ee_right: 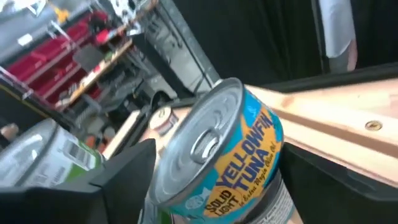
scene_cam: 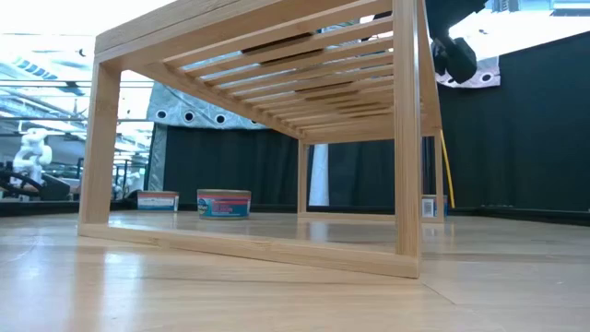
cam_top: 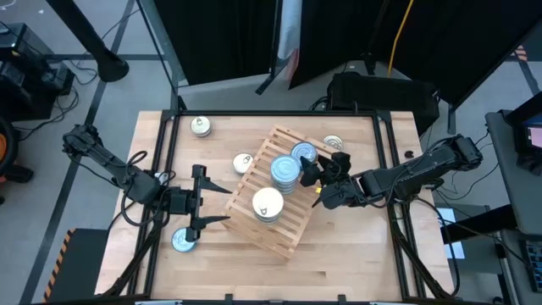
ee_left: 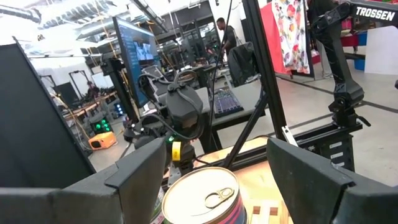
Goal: Stack canned seafood by type on shelf
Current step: Stack the yellow-blue tuna can on top of the other yellow-blue tuna can on the shelf
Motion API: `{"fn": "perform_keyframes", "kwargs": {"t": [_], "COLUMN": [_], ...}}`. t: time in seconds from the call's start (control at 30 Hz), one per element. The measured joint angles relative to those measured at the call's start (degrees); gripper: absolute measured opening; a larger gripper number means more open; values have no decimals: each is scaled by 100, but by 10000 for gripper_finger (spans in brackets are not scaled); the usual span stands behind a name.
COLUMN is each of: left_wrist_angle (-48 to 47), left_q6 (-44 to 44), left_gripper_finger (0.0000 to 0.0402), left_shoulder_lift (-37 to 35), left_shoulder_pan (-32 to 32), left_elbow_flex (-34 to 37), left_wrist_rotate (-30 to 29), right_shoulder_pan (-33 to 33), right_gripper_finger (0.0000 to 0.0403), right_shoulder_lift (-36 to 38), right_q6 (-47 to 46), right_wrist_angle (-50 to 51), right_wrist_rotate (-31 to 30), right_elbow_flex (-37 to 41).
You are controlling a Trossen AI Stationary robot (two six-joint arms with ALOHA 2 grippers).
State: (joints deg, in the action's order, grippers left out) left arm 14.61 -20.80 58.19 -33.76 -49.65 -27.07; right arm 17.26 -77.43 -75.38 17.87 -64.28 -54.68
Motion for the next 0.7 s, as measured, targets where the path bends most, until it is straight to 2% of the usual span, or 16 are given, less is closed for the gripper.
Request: {"fn": "perform_keyframes", "kwargs": {"t": [0.1,0.27,0.7], "left_wrist_angle": [-8,-13,-17], "left_q6": [0,0,0], "left_gripper_finger": [287,287,287], "left_shoulder_lift": [0,0,0], "left_shoulder_pan": [-2,-2,-1], "left_elbow_flex": [0,0,0], "left_wrist_rotate": [0,0,-1], "right_shoulder_pan": [-44,-42,80], "right_gripper_finger": [339,354,355], "right_shoulder_lift": [0,0,107], "right_q6": [157,540,2445], "right_wrist_angle": [2,5,-4], "right_wrist_rotate": [226,272,362], "right_elbow_flex": [0,0,0]}}
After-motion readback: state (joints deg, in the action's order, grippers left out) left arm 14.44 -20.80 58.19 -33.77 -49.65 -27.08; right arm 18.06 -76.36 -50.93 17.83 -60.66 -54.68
